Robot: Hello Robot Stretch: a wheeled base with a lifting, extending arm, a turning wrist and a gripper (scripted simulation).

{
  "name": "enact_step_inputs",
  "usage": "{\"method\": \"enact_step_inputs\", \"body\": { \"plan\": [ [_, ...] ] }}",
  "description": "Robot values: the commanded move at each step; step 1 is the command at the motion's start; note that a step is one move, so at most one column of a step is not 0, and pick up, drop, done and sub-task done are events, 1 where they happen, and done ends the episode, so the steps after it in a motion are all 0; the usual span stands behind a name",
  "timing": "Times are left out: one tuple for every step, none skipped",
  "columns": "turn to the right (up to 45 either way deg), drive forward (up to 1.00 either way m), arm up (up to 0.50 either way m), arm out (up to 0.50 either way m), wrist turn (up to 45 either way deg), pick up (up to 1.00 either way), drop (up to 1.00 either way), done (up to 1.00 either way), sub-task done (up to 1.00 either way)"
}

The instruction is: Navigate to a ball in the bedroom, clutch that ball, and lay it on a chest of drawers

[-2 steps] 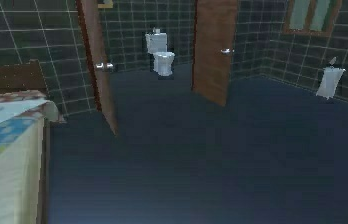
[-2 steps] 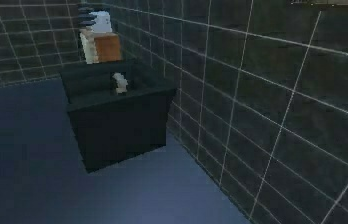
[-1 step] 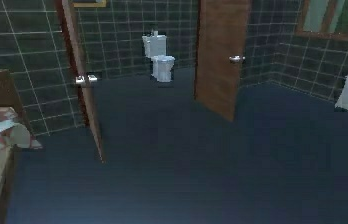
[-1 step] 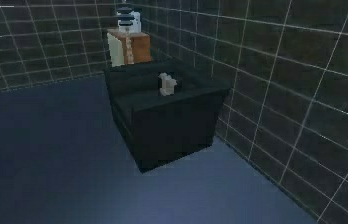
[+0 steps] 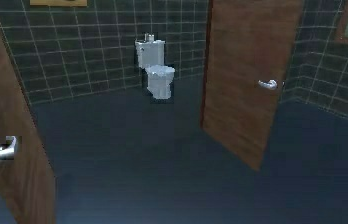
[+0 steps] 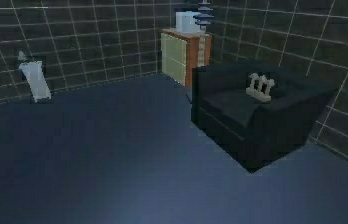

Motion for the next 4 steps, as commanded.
{"method": "enact_step_inputs", "body": {
  "plan": [
    [0.0, 0.70, 0.00, 0.00, 0.0, 0.00, 0.00, 0.00, 0.00],
    [-27.0, 0.00, 0.00, 0.00, 0.0, 0.00, 0.00, 0.00, 0.00],
    [0.0, 1.00, 0.00, 0.00, 0.0, 0.00, 0.00, 0.00, 0.00],
    [-6.0, 0.00, 0.00, 0.00, 0.0, 0.00, 0.00, 0.00, 0.00]
  ]
}}
